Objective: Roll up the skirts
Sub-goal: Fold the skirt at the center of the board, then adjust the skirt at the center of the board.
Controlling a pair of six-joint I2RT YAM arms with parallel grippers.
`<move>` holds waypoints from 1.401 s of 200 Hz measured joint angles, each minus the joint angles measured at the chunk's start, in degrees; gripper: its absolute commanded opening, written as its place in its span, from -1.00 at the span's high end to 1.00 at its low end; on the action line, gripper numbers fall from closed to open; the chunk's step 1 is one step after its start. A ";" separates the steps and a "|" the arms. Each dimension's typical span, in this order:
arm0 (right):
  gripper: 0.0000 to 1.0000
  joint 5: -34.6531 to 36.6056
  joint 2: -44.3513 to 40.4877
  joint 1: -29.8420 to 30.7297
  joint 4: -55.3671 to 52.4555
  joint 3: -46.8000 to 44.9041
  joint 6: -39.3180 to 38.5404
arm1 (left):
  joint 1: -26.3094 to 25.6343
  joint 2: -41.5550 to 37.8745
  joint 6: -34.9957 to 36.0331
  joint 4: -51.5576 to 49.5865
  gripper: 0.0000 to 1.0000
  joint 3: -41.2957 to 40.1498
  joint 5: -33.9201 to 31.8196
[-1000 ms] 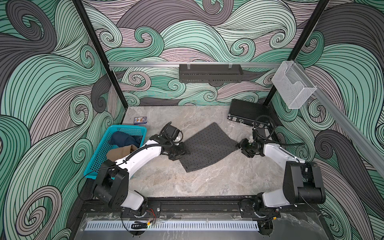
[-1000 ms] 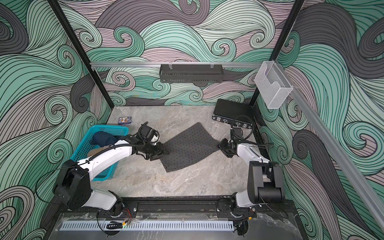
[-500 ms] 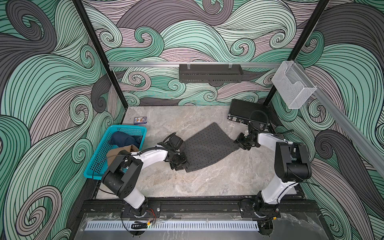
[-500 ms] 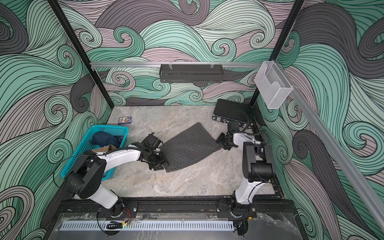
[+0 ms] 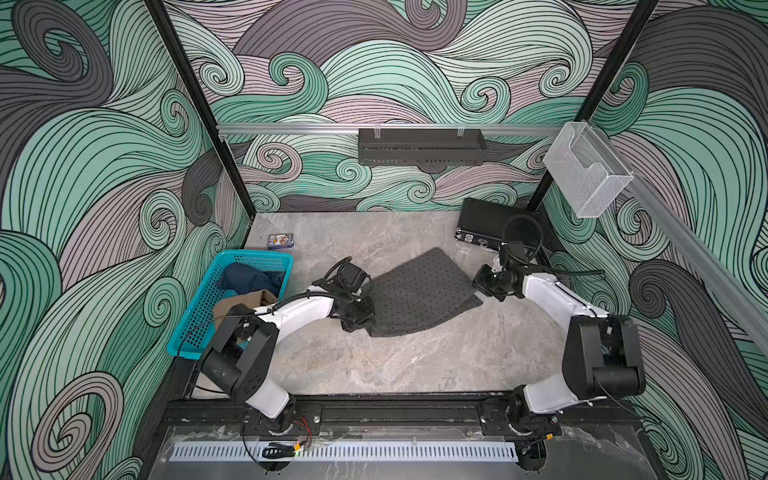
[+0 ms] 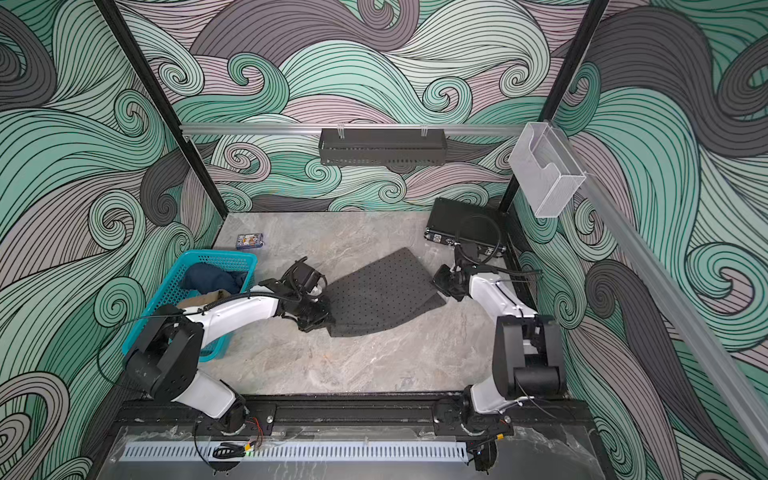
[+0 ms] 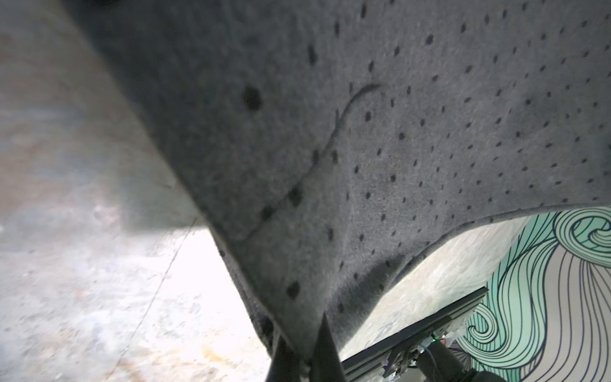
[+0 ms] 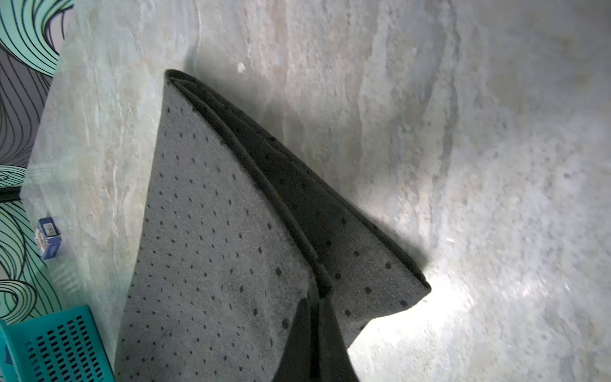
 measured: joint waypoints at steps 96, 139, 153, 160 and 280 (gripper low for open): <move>0.32 5.14 -5.95 1.01 0.44 -12.41 3.74 | 4.42 -1.16 3.63 -4.48 -0.29 -0.35 -1.75; 0.10 8.22 -11.76 0.96 -1.33 -13.09 5.35 | 8.41 0.50 9.97 -15.15 -0.45 13.60 -5.31; -0.13 8.02 -14.51 0.96 -1.60 -14.05 6.47 | 9.11 4.63 13.62 -19.10 -0.44 21.88 -6.69; -0.24 7.72 -16.17 1.09 -1.42 -15.08 7.23 | 9.33 7.34 14.82 -20.98 -0.41 26.36 -7.43; 0.38 5.33 1.60 10.67 7.54 -10.73 4.35 | 9.81 25.38 18.25 -17.40 0.28 27.12 -1.44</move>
